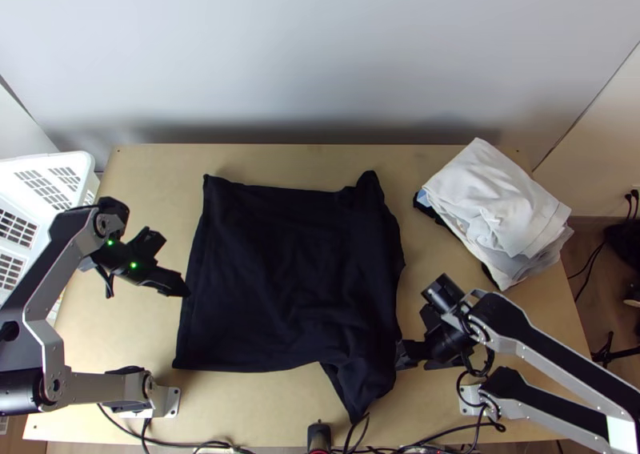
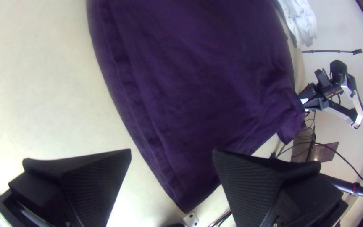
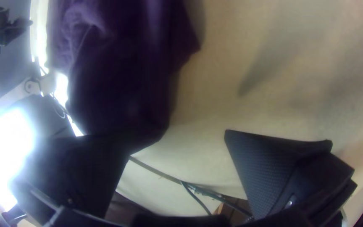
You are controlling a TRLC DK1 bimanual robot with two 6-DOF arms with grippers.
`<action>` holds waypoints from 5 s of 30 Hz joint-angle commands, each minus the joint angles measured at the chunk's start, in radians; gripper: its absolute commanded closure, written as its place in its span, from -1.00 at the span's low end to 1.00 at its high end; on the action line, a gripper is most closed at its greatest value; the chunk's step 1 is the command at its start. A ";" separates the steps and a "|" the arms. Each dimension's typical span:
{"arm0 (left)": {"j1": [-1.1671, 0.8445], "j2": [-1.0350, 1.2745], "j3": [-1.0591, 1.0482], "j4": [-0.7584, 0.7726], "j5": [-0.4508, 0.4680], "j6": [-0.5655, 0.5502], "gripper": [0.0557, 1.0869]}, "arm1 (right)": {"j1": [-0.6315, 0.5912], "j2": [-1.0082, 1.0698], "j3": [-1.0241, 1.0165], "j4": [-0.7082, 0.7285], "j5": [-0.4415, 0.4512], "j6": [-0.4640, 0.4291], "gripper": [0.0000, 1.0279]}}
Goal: Fold the t-shirt
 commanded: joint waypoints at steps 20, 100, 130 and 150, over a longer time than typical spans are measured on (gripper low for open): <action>-0.020 0.009 0.146 0.417 0.190 -0.475 -0.88 | -0.377 0.311 0.389 0.308 -0.014 0.066 -0.80; 0.000 0.261 0.282 0.586 0.188 -0.685 -0.88 | -0.386 0.791 0.693 0.486 0.454 -0.129 0.94; -0.107 0.663 0.664 0.817 0.030 -0.722 -0.87 | -0.322 0.722 0.616 0.493 0.553 -0.116 0.94; -0.015 0.552 0.557 0.748 0.133 -0.807 0.93 | -0.336 0.656 0.625 0.483 0.553 -0.096 0.94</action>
